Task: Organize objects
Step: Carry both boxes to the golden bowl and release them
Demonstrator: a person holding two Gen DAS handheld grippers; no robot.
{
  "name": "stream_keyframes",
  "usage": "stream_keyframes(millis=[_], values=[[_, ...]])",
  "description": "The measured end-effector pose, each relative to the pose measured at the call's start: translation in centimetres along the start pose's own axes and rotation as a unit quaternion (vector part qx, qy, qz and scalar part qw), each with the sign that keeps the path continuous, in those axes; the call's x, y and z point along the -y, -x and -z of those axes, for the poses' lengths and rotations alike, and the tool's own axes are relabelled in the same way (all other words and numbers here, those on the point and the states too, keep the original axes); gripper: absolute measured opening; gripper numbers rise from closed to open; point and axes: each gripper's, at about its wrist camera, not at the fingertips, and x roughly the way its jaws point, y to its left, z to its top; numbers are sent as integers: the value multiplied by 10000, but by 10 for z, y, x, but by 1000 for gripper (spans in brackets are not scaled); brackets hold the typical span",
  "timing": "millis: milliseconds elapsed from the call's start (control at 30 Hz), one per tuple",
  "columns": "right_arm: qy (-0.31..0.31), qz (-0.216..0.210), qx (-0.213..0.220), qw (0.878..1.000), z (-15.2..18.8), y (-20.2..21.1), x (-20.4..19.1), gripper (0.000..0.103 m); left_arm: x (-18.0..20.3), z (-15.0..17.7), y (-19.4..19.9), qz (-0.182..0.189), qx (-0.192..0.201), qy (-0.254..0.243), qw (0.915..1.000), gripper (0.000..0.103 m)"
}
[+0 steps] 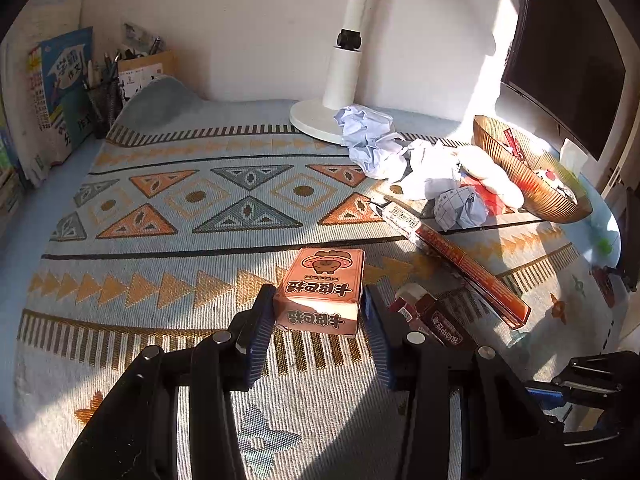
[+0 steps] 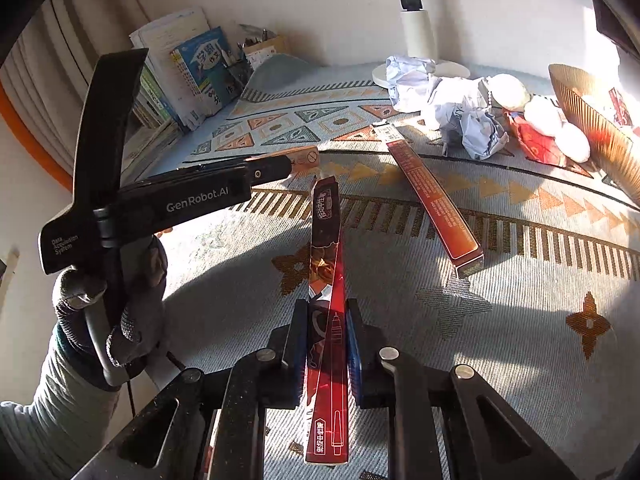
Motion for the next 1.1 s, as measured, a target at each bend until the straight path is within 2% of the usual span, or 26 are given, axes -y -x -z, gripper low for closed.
stream_keyframes(millis=[33,133,200,267,300,367,433,500,567,700,767,833,967,1033,1067,1100], values=[[-42,-16,98,9999,-2,10,4,17,2,-1,1,-20,6,20,10000,40],[-253,-259,462,9983,-11,50,17,17,14,-5,9,362,40,80,9993,39],[-416,-242,819,9955,-20,84,33,17,34,-14,18,198,184,-214,9994,39],[-592,-105,1221,9907,-29,118,54,17,60,-27,29,-102,348,-621,9974,38],[-705,32,1461,9868,-35,136,64,17,74,-35,34,-139,466,-792,9957,38],[-952,360,1856,9773,-44,170,86,17,98,-53,45,122,700,-969,9927,38],[-1394,693,2026,9668,-58,196,113,17,122,-73,49,495,785,-1098,9896,38],[-2006,927,2097,9525,-74,216,148,17,153,-95,44,564,777,-1325,9865,38],[-2339,1061,2316,9383,-84,231,174,17,182,-116,37,667,858,-1430,9837,38],[-2610,1878,2493,9135,-107,237,204,17,222,-159,12,1460,703,-1186,9796,38],[-2545,2045,2400,9142,-119,225,211,17,237,-174,-4,1847,612,-1024,9755,38],[-2487,2133,2268,9172,-127,212,218,17,250,-184,-22,1963,500,-925,9749,38],[-2381,2214,2070,9227,-137,190,234,17,269,-189,-47,1892,476,-953,9761,39],[-2277,2204,1836,9305,-145,176,242,17,276,-188,-56,1834,478,-993,9769,39],[-2259,2181,1656,9349,-147,166,248,22,279,-189,-60,1787,512,-1002,9774,39],[-2289,2126,1508,9379,-148,159,254,25,280,-189,-63,1742,592,-964,9782,48]])
